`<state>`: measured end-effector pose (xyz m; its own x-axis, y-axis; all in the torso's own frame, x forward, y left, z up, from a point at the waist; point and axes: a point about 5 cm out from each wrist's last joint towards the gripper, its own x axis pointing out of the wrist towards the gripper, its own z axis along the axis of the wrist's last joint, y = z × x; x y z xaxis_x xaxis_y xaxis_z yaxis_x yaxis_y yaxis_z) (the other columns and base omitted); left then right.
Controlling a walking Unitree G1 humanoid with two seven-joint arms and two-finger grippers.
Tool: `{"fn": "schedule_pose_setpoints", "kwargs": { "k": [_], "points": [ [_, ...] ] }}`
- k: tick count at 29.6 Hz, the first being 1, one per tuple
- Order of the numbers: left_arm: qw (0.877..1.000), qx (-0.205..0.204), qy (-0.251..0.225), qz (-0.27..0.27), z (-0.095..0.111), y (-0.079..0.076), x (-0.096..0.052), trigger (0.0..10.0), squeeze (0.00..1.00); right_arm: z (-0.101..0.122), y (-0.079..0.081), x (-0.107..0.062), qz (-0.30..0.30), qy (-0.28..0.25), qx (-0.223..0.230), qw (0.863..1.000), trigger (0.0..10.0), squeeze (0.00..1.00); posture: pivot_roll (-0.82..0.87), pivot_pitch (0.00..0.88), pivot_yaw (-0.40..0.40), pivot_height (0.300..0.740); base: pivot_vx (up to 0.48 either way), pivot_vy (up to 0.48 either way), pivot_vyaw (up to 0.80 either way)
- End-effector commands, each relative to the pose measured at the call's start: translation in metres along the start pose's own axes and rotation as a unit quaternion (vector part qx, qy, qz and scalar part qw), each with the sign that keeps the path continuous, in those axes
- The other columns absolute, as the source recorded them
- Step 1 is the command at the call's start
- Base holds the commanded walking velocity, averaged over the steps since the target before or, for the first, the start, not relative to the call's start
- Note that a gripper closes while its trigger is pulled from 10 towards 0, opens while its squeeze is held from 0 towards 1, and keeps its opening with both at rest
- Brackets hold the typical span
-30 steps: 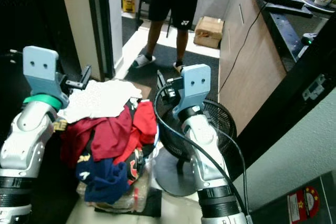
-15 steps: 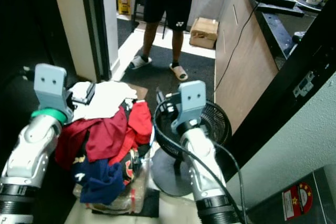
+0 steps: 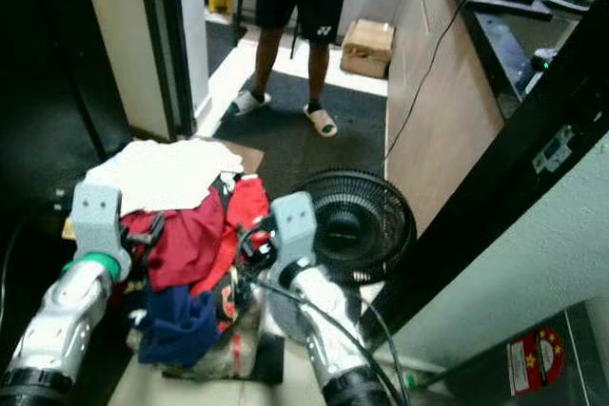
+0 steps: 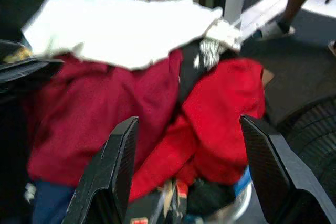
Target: Clothes washing
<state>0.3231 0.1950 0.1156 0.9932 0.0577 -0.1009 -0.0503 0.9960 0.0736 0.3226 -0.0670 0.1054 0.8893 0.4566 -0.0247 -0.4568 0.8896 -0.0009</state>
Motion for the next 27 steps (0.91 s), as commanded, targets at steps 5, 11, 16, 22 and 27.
{"fn": "schedule_pose_setpoints", "kwargs": {
  "k": [5, 11, 16, 22, 27],
  "points": [
    [1.0, 0.01, 0.001, -0.008, 0.0, -0.005, 0.001, 10.0, 0.0, 0.003, -0.042, -0.002, -0.091, 0.0, -0.032, 0.995, 10.0, 0.0, 0.09, 0.165, -0.038, 0.74, 0.0, 0.0, 0.0],
    [0.999, 0.034, -0.025, -0.022, 0.016, -0.015, 0.013, 10.0, 0.0, 0.029, -0.058, 0.009, -0.111, -0.042, -0.074, 0.99, 10.0, 0.0, 0.08, 0.199, -0.027, 0.74, 0.0, 0.0, 0.0],
    [0.995, 0.055, -0.064, -0.043, 0.044, -0.027, 0.026, 10.0, 0.0, 0.05, -0.068, 0.017, -0.126, -0.064, -0.112, 0.984, 10.0, 0.0, 0.07, 0.24, -0.013, 0.74, 0.0, 0.0, 0.0],
    [0.993, 0.064, -0.087, -0.055, 0.063, -0.037, 0.036, 10.0, 0.0, 0.061, -0.081, 0.018, -0.139, -0.073, -0.12, 0.98, 10.0, 0.0, 0.06, 0.252, -0.002, 0.74, 0.0, 0.0, 0.0],
    [0.993, 0.071, -0.081, -0.054, 0.061, -0.039, 0.039, 10.0, 0.0, 0.058, -0.077, 0.02, -0.125, -0.069, -0.122, 0.982, 10.0, 0.0, 0.05, 0.254, 0.001, 0.74, 0.0, 0.0, 0.0]
  ]
}}
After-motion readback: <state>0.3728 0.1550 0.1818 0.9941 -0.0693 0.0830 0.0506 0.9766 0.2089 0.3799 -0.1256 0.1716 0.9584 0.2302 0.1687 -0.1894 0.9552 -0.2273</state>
